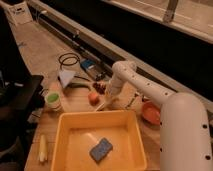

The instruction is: Wipe table surface with brush

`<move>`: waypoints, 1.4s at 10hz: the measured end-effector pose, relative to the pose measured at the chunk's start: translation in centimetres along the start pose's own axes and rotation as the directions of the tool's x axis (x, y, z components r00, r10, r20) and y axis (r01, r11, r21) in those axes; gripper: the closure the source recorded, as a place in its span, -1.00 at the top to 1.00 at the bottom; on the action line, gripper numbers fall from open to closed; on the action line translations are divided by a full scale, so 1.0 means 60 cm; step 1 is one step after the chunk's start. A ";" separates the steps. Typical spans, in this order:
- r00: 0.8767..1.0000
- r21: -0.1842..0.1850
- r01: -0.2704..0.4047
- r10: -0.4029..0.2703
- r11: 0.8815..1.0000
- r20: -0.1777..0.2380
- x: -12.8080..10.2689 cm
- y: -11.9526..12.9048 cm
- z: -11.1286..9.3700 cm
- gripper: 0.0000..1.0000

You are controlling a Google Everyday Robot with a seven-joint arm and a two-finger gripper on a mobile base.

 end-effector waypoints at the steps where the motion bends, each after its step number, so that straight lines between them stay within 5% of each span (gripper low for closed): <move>1: 1.000 -0.009 -0.015 0.015 1.000 -0.001 -0.004 0.009 0.001 -1.00; 6: 0.985 -0.059 -0.160 0.155 0.985 -0.077 0.074 0.094 -0.027 -1.00; 9: 0.978 -0.050 -0.183 0.177 0.982 -0.109 0.134 0.063 -0.027 -1.00; 14: 0.990 0.007 -0.113 0.114 0.994 -0.085 0.103 0.002 -0.025 -1.00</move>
